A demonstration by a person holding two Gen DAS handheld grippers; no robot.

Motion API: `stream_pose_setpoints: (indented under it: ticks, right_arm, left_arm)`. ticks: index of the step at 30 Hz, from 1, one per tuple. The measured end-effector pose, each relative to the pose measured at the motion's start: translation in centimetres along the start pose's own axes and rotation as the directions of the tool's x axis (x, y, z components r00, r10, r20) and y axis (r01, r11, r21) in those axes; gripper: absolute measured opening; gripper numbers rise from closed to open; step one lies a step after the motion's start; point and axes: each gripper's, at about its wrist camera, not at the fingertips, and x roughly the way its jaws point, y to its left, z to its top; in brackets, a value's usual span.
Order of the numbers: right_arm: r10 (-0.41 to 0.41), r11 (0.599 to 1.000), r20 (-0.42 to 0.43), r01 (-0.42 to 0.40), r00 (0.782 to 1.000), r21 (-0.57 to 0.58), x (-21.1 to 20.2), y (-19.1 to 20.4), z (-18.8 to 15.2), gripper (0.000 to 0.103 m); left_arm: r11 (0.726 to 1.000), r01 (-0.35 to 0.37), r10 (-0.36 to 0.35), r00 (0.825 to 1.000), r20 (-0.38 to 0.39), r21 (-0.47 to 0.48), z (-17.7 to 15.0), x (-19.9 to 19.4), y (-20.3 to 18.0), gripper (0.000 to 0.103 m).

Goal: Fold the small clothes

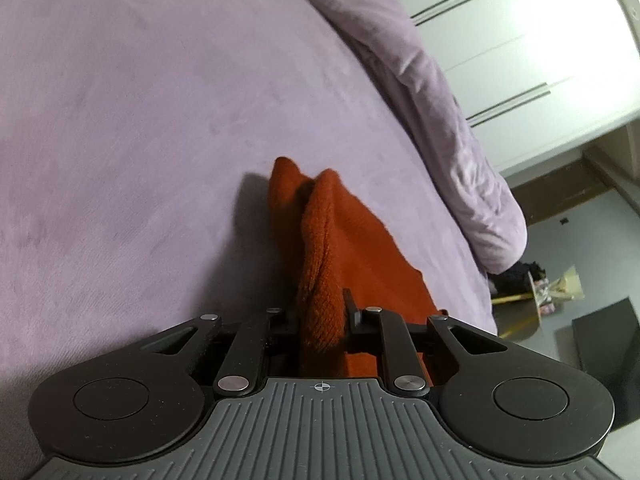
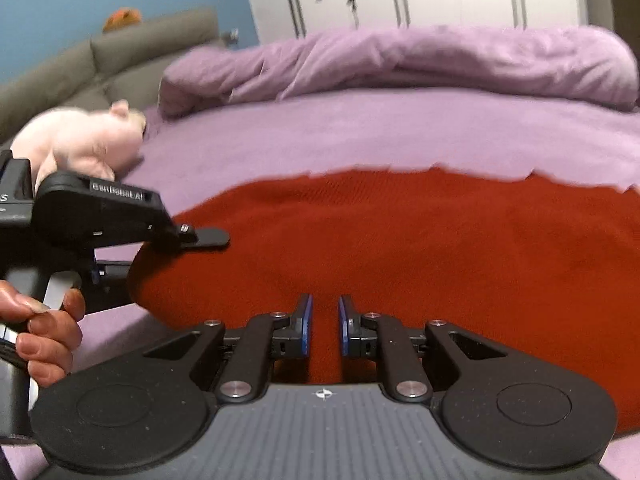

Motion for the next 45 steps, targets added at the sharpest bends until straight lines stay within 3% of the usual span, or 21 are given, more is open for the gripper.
stream_pose_setpoints:
  ticks: [5, 9, 13, 16, 19, 23, 25, 26, 28, 30, 32, 35, 38, 40, 42, 43, 45]
  right_arm:
    - [-0.041, 0.998, 0.062, 0.037, 0.997, 0.052, -3.1, -2.5, -1.1, 0.014]
    - [-0.100, 0.990, 0.064, 0.093, 0.993, 0.108, -4.1, -4.3, -1.5, 0.014]
    - [-0.145, 0.978, 0.081, 0.130, 0.986, 0.162, -5.4, -5.9, -2.1, 0.014]
    - [-0.167, 0.967, 0.102, 0.143, 0.981, 0.211, -6.6, -7.1, -2.3, 0.014]
    - [-0.180, 0.955, 0.108, 0.148, 0.978, 0.255, -7.8, -8.6, -2.5, 0.014]
    - [-0.198, 0.942, 0.111, 0.157, 0.974, 0.298, -9.3, -10.2, -2.7, 0.014]
    - [-0.211, 0.936, 0.104, 0.170, 0.972, 0.309, -9.7, -10.9, -3.0, 0.014]
    - [-0.217, 0.932, 0.100, 0.176, 0.971, 0.316, -9.7, -11.2, -3.2, 0.014]
    - [-0.220, 0.924, 0.085, 0.180, 0.972, 0.338, -9.7, -11.9, -3.5, 0.014]
    - [-0.218, 0.914, 0.070, 0.179, 0.973, 0.365, -9.6, -12.5, -3.9, 0.014]
    - [-0.210, 0.907, 0.058, 0.172, 0.976, 0.385, -9.4, -13.0, -4.0, 0.014]
    - [-0.200, 0.911, 0.060, 0.163, 0.978, 0.379, -9.3, -13.1, -3.7, 0.014]
    - [-0.177, 0.924, 0.081, 0.138, 0.981, 0.356, -9.3, -12.7, -3.0, 0.014]
    - [-0.157, 0.931, 0.093, 0.116, 0.983, 0.346, -9.0, -12.4, -2.3, 0.014]
    - [-0.118, 0.933, 0.101, 0.076, 0.988, 0.353, -8.3, -12.2, -1.2, 0.014]
    - [-0.085, 0.932, 0.103, 0.042, 0.991, 0.361, -7.7, -12.1, -0.4, 0.019]
    - [-0.023, 0.925, 0.091, -0.014, 0.996, 0.381, -5.8, -12.4, 0.8, 0.044]
  left_arm:
    - [0.990, -0.049, 0.047, 0.999, 0.021, 0.136, -0.4, -0.5, -2.9, 0.018]
    - [0.950, -0.095, 0.086, 0.995, 0.045, 0.296, -1.4, -1.1, -6.5, 0.018]
    - [0.854, -0.115, 0.105, 0.993, 0.049, 0.507, -3.9, -1.2, -11.9, 0.017]
    - [0.783, -0.079, 0.090, 0.996, 0.014, 0.617, -6.6, 0.2, -15.5, 0.017]
    - [0.758, -0.057, 0.098, 0.995, -0.028, 0.650, -9.0, 2.7, -17.2, 0.017]
    - [0.726, -0.081, 0.159, 0.986, -0.052, 0.682, -11.9, 6.5, -17.9, 0.018]
    - [0.708, -0.097, 0.201, 0.977, -0.067, 0.700, -12.8, 7.7, -18.1, 0.023]
    - [0.683, -0.101, 0.213, 0.975, -0.064, 0.723, -13.4, 7.9, -18.4, 0.025]
    - [0.607, -0.075, 0.202, 0.977, -0.062, 0.791, -14.4, 7.7, -19.1, 0.050]
    - [0.573, -0.013, 0.175, 0.979, -0.107, 0.819, -14.9, 7.2, -19.4, 0.063]
    - [0.586, 0.027, 0.141, 0.981, -0.135, 0.810, -14.7, 5.8, -19.1, 0.064]
    - [0.681, 0.087, 0.050, 0.985, -0.165, 0.727, -13.2, 2.4, -17.8, 0.064]
    - [0.746, 0.106, -0.022, 0.991, -0.134, 0.657, -11.5, -1.2, -16.1, 0.064]
    - [0.775, 0.023, 0.011, 0.999, -0.051, 0.632, -10.7, -2.6, -14.6, 0.064]
    - [0.785, -0.059, 0.075, 0.997, 0.001, 0.616, -10.0, -2.8, -13.3, 0.064]
    - [0.791, -0.094, 0.111, 0.994, 0.009, 0.604, -9.6, -2.5, -12.7, 0.063]
    - [0.810, -0.147, 0.169, 0.986, 0.014, 0.568, -9.3, -1.9, -11.7, 0.062]
